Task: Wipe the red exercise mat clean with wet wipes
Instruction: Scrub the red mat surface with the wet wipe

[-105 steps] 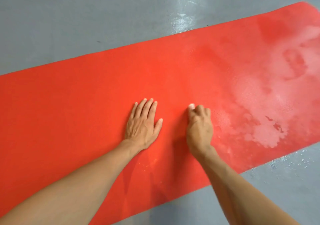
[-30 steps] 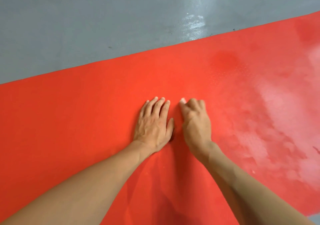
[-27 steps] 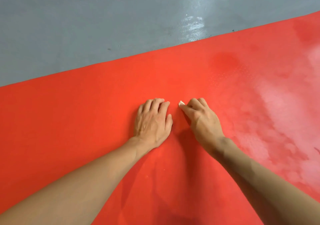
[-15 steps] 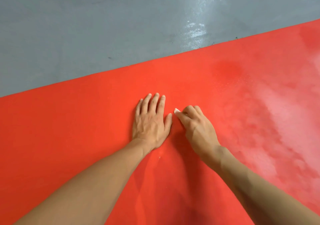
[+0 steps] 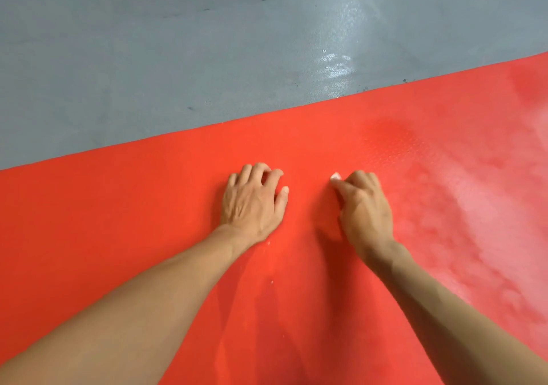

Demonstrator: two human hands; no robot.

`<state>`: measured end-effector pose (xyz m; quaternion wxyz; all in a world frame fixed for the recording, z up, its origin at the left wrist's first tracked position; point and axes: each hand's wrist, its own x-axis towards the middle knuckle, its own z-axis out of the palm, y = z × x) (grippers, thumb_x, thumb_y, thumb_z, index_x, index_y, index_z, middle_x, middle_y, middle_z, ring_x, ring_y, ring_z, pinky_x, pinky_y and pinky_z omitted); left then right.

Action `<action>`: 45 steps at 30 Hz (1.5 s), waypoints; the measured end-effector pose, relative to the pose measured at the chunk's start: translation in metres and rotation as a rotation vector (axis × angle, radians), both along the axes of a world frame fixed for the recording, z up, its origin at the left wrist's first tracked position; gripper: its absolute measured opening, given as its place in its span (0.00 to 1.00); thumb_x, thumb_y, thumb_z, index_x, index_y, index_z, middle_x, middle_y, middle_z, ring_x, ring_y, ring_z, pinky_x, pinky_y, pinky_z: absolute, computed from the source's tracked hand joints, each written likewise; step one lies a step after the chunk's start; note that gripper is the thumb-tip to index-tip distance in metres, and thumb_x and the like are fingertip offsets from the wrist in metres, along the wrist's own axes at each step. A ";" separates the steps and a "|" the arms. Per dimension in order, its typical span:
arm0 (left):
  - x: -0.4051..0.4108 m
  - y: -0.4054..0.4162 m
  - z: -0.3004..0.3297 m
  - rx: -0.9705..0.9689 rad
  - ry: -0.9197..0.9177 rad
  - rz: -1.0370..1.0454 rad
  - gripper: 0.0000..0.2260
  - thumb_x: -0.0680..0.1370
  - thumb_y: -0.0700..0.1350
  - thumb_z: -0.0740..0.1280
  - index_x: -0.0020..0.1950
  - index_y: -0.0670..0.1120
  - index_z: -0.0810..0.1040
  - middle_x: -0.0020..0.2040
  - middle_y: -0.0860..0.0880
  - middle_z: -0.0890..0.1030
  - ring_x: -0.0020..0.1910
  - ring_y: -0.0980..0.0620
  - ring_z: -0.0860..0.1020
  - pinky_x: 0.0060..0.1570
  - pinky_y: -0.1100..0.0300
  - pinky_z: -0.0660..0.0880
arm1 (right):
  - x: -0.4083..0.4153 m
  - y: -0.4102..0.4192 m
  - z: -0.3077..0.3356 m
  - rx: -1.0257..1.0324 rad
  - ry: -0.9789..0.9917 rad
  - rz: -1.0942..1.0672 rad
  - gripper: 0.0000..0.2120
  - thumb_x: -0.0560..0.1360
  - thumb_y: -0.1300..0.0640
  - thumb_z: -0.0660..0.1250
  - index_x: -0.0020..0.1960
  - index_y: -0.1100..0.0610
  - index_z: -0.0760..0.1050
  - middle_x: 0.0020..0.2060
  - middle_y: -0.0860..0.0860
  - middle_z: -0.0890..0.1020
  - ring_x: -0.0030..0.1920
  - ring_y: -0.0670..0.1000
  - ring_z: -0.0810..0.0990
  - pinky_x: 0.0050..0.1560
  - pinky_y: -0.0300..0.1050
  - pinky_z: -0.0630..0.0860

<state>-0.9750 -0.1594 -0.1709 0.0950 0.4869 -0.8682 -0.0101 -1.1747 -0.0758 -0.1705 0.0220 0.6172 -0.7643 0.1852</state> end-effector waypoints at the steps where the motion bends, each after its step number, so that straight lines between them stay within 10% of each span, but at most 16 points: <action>1: 0.003 -0.004 -0.002 -0.016 -0.006 -0.029 0.22 0.81 0.59 0.57 0.69 0.50 0.78 0.65 0.47 0.77 0.64 0.42 0.75 0.62 0.45 0.70 | -0.004 -0.003 -0.001 -0.005 -0.038 -0.128 0.15 0.82 0.58 0.59 0.59 0.60 0.83 0.43 0.54 0.76 0.49 0.58 0.72 0.47 0.54 0.75; 4: 0.007 -0.007 -0.013 -0.051 0.032 -0.022 0.27 0.82 0.57 0.58 0.77 0.45 0.72 0.73 0.44 0.74 0.76 0.41 0.68 0.78 0.43 0.60 | 0.028 -0.011 -0.002 -0.061 -0.100 -0.275 0.17 0.83 0.58 0.54 0.56 0.63 0.81 0.43 0.55 0.76 0.48 0.59 0.72 0.48 0.57 0.74; 10: 0.006 -0.010 -0.013 0.023 0.003 -0.008 0.30 0.82 0.59 0.53 0.81 0.45 0.67 0.80 0.46 0.68 0.81 0.44 0.61 0.81 0.43 0.55 | 0.037 -0.021 -0.002 -0.037 -0.019 0.268 0.19 0.83 0.56 0.54 0.64 0.61 0.79 0.47 0.55 0.77 0.47 0.58 0.74 0.48 0.53 0.76; 16: 0.005 -0.010 -0.013 0.010 0.011 0.006 0.28 0.82 0.57 0.53 0.80 0.46 0.69 0.79 0.48 0.70 0.81 0.46 0.63 0.80 0.44 0.57 | -0.003 -0.056 -0.004 -0.043 -0.146 -0.263 0.12 0.82 0.63 0.60 0.57 0.62 0.82 0.50 0.57 0.77 0.53 0.61 0.71 0.52 0.52 0.71; 22: 0.006 -0.009 -0.013 0.014 0.022 0.004 0.28 0.82 0.55 0.53 0.79 0.46 0.70 0.79 0.48 0.70 0.81 0.46 0.63 0.80 0.44 0.58 | 0.029 -0.051 -0.004 -0.023 -0.020 0.408 0.16 0.85 0.53 0.58 0.64 0.57 0.80 0.48 0.52 0.78 0.50 0.56 0.74 0.47 0.51 0.76; 27: 0.006 -0.010 -0.015 0.016 0.015 0.015 0.28 0.83 0.55 0.53 0.80 0.45 0.69 0.79 0.49 0.69 0.81 0.47 0.62 0.80 0.45 0.57 | -0.016 -0.074 0.000 -0.081 -0.121 -0.146 0.14 0.85 0.55 0.60 0.58 0.57 0.84 0.45 0.54 0.77 0.51 0.59 0.71 0.50 0.55 0.73; 33: 0.005 -0.009 -0.014 0.034 0.016 0.028 0.29 0.82 0.56 0.53 0.80 0.44 0.68 0.80 0.49 0.68 0.82 0.48 0.61 0.80 0.44 0.57 | 0.034 -0.058 -0.002 -0.022 -0.086 0.409 0.18 0.85 0.51 0.56 0.62 0.56 0.82 0.47 0.51 0.77 0.49 0.55 0.74 0.46 0.51 0.77; 38: 0.003 -0.010 -0.013 0.039 0.010 0.042 0.29 0.82 0.56 0.53 0.80 0.45 0.68 0.80 0.50 0.69 0.82 0.49 0.61 0.80 0.44 0.57 | -0.011 -0.083 -0.002 -0.028 -0.144 -0.231 0.13 0.85 0.57 0.60 0.60 0.57 0.83 0.47 0.54 0.76 0.53 0.58 0.71 0.52 0.53 0.72; 45: 0.000 -0.021 -0.010 0.056 0.142 0.128 0.21 0.81 0.55 0.56 0.68 0.51 0.79 0.69 0.52 0.79 0.70 0.48 0.75 0.70 0.45 0.70 | 0.050 -0.059 0.003 0.003 -0.230 0.323 0.18 0.84 0.49 0.56 0.60 0.53 0.83 0.43 0.49 0.77 0.47 0.53 0.72 0.46 0.48 0.74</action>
